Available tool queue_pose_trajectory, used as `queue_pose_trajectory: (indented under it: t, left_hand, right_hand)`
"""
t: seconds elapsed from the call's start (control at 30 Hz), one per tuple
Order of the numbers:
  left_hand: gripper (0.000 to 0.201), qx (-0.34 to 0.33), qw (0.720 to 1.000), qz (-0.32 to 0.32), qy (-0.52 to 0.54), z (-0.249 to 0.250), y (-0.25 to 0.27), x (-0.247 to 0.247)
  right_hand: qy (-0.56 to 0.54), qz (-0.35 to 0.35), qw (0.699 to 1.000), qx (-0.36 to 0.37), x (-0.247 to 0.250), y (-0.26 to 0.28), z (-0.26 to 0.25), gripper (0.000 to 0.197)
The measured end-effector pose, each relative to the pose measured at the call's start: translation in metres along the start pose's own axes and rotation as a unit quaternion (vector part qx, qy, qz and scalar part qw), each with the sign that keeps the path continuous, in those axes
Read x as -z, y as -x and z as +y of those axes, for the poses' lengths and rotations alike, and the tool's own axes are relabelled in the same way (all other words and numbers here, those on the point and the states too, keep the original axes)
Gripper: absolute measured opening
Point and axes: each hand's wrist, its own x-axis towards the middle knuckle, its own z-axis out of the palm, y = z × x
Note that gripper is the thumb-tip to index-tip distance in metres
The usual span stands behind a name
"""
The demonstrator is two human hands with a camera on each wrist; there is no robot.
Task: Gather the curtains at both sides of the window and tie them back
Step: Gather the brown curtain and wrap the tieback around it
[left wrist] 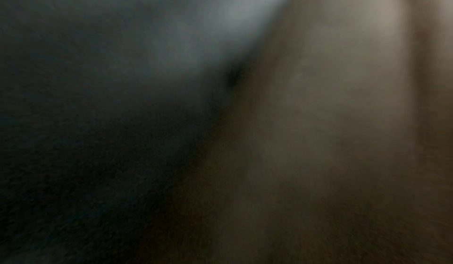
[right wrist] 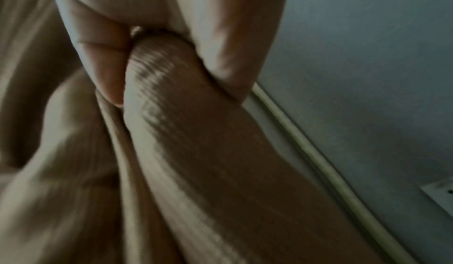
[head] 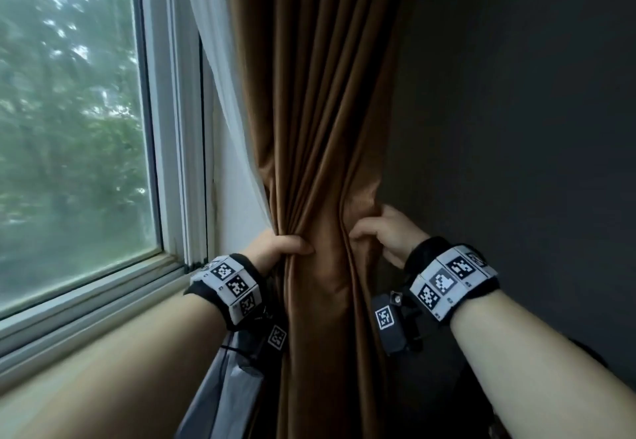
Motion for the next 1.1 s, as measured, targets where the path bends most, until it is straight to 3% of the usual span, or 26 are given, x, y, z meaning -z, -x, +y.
queue_pose_trajectory:
  t: [0.07,0.13,0.2,0.27,0.3,0.37,0.43,0.5,0.63,0.77,0.87,0.9,0.97,1.03,1.1]
  left_hand:
    - [0.044,-0.025,1.000,0.003,-0.013,-0.001,-0.001,-0.004]
    - [0.043,-0.056,0.997,0.041,-0.035,-0.003,-0.007,-0.006]
    - [0.052,-0.080,0.990,0.087,-0.078,-0.006,-0.016,-0.005]
    - [0.067,-0.105,0.978,0.133,-0.124,-0.008,-0.022,-0.005]
    - [0.072,-0.118,0.971,0.153,-0.143,-0.009,-0.023,-0.006]
    - [0.072,-0.138,0.962,0.174,-0.161,-0.010,-0.022,-0.010]
    - [0.073,-0.158,0.962,0.159,-0.158,-0.014,-0.020,-0.013]
    - [0.080,-0.151,0.968,0.141,-0.145,-0.019,-0.017,-0.011]
    - [0.110,-0.124,0.981,0.090,-0.120,-0.016,-0.012,0.007]
    - [0.097,-0.116,0.990,-0.029,-0.075,-0.003,0.005,0.020]
    - [0.094,-0.102,0.989,-0.073,-0.074,0.003,0.012,0.021]
    - [0.093,-0.110,0.988,-0.067,-0.082,0.003,0.011,0.020]
    - [0.083,-0.127,0.987,-0.030,-0.095,0.000,0.004,0.018]
    - [0.089,-0.147,0.980,0.037,-0.132,-0.004,-0.005,0.018]
    - [0.097,-0.149,0.973,0.093,-0.152,-0.007,-0.012,0.022]
  right_hand:
    - [0.027,-0.007,0.999,-0.014,-0.002,-0.004,-0.002,0.030]
    - [0.153,-0.039,0.987,-0.003,0.002,-0.004,-0.011,0.038]
    - [0.373,-0.052,0.926,0.007,0.009,-0.001,-0.022,0.053]
    - [0.498,-0.014,0.866,0.031,0.012,0.009,-0.033,0.047]
    - [0.500,-0.005,0.865,0.037,0.011,0.014,-0.037,0.041]
    - [0.429,-0.031,0.902,0.015,0.003,0.020,-0.044,0.032]
    - [0.359,-0.090,0.929,-0.020,-0.010,0.021,-0.053,0.025]
    - [0.338,-0.137,0.931,-0.029,-0.023,0.019,-0.064,0.016]
    - [0.294,-0.192,0.935,-0.041,-0.025,0.014,-0.074,0.035]
    - [0.384,-0.204,0.900,0.026,-0.032,0.009,-0.079,0.042]
    - [0.423,-0.230,0.876,0.034,-0.044,0.000,-0.086,0.024]
    - [0.446,-0.238,0.862,0.033,-0.049,-0.001,-0.090,0.013]
    - [0.482,-0.242,0.841,0.039,-0.056,-0.009,-0.096,0.018]
    - [0.509,-0.235,0.827,0.043,-0.063,-0.013,-0.101,0.024]
    - [0.528,-0.216,0.818,0.074,-0.066,-0.018,-0.100,0.020]
